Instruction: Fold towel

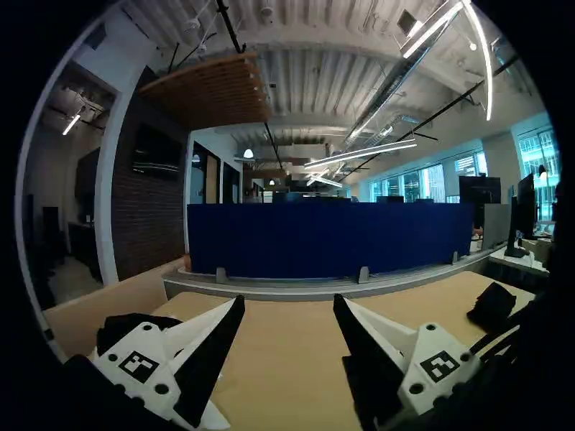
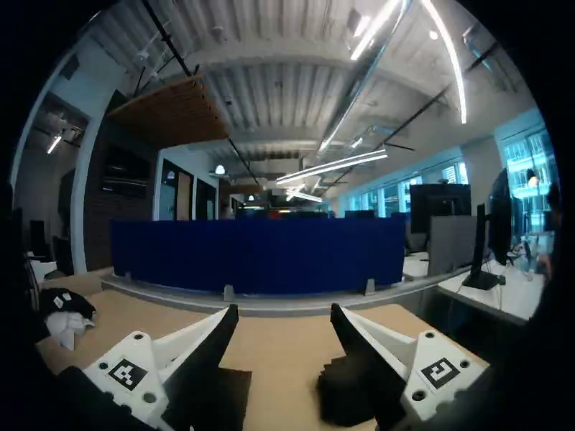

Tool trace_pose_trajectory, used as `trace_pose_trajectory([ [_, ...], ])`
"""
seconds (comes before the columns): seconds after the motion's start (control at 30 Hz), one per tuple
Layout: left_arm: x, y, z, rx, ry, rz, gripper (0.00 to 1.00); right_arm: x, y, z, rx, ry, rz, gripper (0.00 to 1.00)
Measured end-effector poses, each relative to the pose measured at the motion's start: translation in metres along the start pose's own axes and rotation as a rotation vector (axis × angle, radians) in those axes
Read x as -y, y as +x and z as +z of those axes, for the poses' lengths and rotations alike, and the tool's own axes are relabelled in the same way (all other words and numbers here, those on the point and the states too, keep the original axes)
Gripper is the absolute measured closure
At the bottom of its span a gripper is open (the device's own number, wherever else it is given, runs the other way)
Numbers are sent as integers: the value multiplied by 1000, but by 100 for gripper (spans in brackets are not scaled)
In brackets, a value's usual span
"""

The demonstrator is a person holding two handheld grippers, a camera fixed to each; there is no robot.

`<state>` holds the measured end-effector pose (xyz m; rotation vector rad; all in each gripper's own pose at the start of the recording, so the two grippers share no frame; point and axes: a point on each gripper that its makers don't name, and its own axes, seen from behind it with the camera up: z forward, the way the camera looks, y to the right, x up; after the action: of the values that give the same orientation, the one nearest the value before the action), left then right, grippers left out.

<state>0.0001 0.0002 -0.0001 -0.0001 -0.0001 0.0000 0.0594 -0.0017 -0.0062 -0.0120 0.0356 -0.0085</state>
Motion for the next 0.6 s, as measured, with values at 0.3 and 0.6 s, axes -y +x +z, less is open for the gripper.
trace_pose_trajectory([
  [0.3,-19,8,-5,33,-8,11,9,-6,15,1,32,-7,-29,0],
  [0.6,-46,14,-8,109,-136,35,9,8,25,2,83,106,-59,0],
])
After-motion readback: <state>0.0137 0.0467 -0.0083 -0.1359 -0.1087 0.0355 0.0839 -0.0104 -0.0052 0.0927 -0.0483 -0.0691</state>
